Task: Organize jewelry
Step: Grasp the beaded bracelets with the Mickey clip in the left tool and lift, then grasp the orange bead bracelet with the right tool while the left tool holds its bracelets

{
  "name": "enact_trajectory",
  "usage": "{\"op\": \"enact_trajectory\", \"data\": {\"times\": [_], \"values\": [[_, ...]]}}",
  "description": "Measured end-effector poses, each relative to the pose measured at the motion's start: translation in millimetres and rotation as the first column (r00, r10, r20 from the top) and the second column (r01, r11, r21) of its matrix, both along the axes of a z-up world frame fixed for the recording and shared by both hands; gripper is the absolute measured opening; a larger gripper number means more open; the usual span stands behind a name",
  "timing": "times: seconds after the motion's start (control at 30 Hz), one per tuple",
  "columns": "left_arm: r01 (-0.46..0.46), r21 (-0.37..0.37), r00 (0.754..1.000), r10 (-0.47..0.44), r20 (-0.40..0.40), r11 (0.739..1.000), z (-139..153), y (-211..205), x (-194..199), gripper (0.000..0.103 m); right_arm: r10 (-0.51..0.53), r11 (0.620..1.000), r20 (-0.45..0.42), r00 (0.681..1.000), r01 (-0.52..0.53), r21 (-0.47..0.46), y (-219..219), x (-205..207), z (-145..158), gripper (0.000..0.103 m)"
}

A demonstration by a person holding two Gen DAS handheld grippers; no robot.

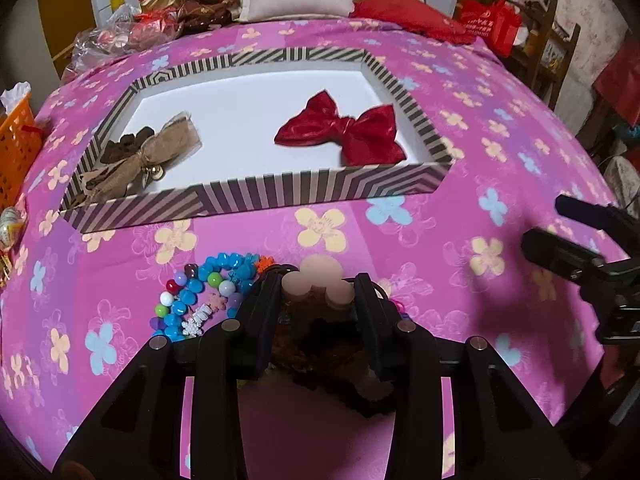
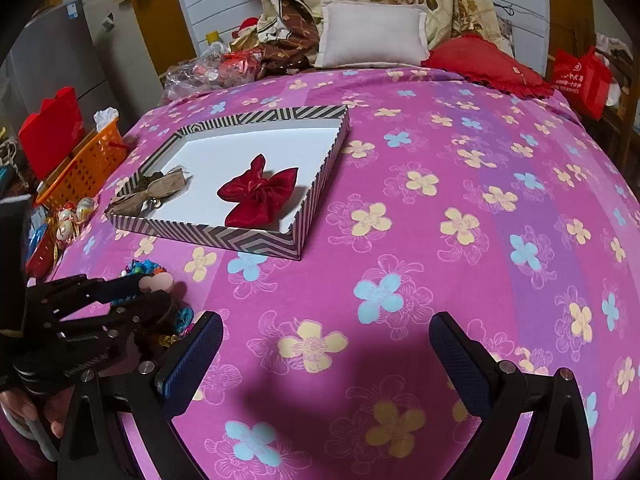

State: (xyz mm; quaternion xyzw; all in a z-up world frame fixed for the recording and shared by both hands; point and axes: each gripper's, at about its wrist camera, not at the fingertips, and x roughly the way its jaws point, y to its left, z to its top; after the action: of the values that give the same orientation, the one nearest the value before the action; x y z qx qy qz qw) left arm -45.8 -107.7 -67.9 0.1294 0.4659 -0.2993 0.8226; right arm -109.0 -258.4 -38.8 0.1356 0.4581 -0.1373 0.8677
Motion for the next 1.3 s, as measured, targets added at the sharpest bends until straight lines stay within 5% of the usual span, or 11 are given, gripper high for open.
{"op": "enact_trajectory", "data": {"times": [0.37,0.47,0.6,0.9,1.3], "values": [[-0.178,-0.146,0.984,0.173,-0.045,0.973,31,66,28,0.036,0.175,0.985,0.045,0.984,-0.175,-0.004,47,14,-4,0.101],[-0.192,-0.160,0.981,0.184,-0.065,0.968,32,75,29,0.036,0.248,0.969,0.036,0.968,-0.247,-0.018,68,23,-9,0.076],[-0.192,-0.161,0.980,0.180,-0.087,0.968,28,79,28,0.036,0.348,0.935,-0.009,0.937,-0.348,-0.065,96,32,-20,0.065],[-0.252,-0.235,0.957,0.206,-0.202,0.939,25,104,41,0.036,0.387,0.922,-0.004,0.922,-0.387,-0.024,106,40,-31,0.065],[-0.307,-0.218,0.948,0.279,-0.152,0.926,30,120,43,0.036,0.429,0.901,-0.040,0.903,-0.430,-0.061,121,44,-38,0.065]]}}
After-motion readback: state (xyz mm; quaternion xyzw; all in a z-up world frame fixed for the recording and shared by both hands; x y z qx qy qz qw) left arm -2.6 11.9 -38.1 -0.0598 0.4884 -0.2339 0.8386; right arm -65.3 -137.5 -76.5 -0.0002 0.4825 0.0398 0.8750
